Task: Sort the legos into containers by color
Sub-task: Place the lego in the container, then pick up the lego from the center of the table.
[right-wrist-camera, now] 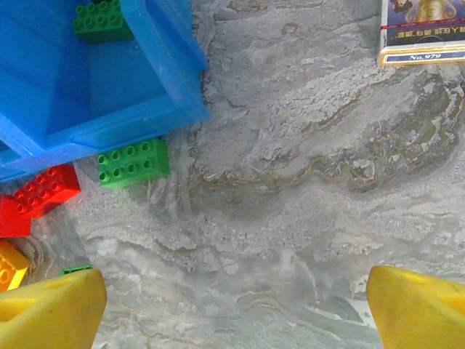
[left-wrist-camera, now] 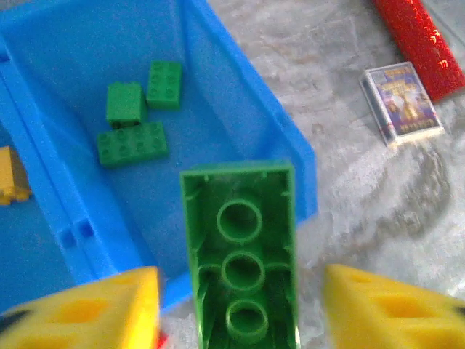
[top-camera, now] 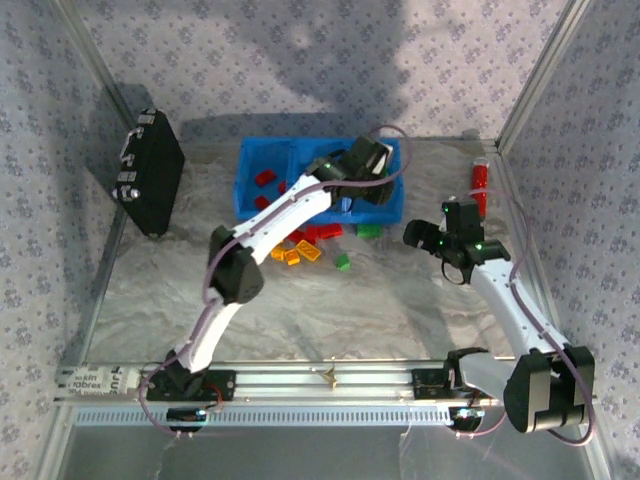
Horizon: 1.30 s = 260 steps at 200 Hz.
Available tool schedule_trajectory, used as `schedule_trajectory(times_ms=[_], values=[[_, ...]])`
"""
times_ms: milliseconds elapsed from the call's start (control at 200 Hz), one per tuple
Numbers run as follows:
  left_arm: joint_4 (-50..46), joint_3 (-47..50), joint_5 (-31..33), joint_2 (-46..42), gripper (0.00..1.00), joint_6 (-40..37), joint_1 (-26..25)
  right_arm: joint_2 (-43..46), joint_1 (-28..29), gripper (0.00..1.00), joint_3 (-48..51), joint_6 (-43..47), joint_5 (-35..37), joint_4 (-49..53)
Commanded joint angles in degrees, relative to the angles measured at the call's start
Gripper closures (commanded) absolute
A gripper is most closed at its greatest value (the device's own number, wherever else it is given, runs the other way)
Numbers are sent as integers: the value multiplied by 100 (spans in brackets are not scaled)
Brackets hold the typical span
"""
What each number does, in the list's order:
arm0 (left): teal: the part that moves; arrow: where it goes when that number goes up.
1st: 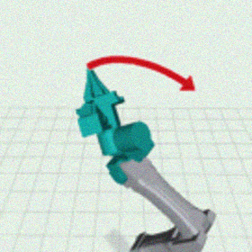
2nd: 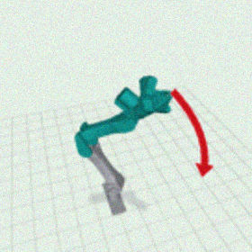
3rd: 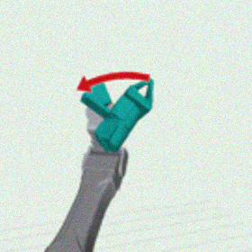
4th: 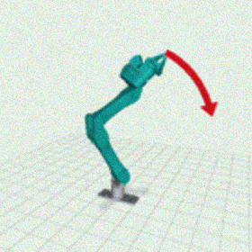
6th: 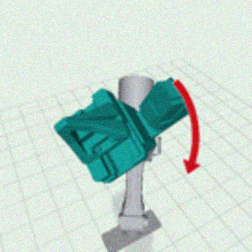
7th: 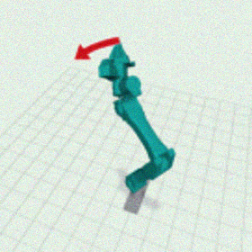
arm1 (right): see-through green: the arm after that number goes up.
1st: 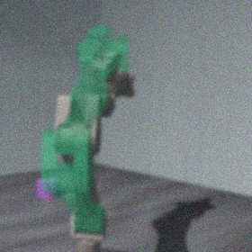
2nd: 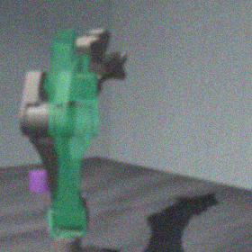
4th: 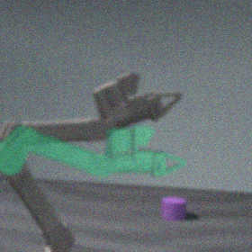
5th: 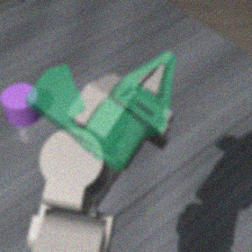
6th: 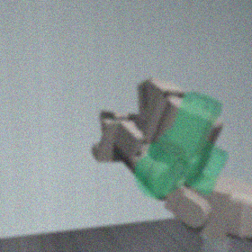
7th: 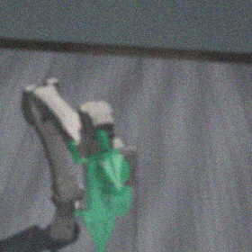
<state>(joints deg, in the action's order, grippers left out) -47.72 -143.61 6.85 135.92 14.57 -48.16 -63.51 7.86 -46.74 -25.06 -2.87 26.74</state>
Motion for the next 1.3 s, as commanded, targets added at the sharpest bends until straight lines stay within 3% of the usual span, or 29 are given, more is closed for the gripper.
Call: schedule_trajectory(times_ms=[0, 60, 130, 210, 495, 640, 795, 874, 989, 1154, 1294], values=[[-2007, -2164, 363, 1135, 3, -60, 29, 228, 49, 5, -74, 81, -88, 288], [-2813, -3802, 396, 1842, 0, -62, 0, 285, 69, 5, -39, 145, -117, 314], [-2638, -3074, 450, 1397, 0, -30, -82, 261, 108, 5, -6, 252, -217, 310], [-3093, -3834, 643, 1584, 1, -102, -216, 132, 237, 5, -18, 383, -359, 288], [-3897, -3776, 460, 1274, 6, -662, -396, -721, 1549, 9, -552, 654, 10, 288], [-4547, -2476, 1627, 874, 10, -544, -402, -887, 1791, 9, -606, 595, 158, 210], [-4469, -1022, 1355, -105, 13, -1003, -424, -1126, 1924, 9, -522, 590, 103, 64], [-3200, 1098, 1234, -1511, 9, -1254, -281, -1171, 1997, 9, -464, 556, 119, -21], [-983, 4348, 103, -3691, 5, -910, 377, -1241, 2024, 9, -382, 527, 63, -201], [837, 7148, -566, -5478, 3, -135, 452, -1971, 2278, 9, -656, 554, 52, -422], [1903, 8801, -714, -6403, 3, 670, 447, -2789, 2630, 14, -1226, 599, 292, -347]])
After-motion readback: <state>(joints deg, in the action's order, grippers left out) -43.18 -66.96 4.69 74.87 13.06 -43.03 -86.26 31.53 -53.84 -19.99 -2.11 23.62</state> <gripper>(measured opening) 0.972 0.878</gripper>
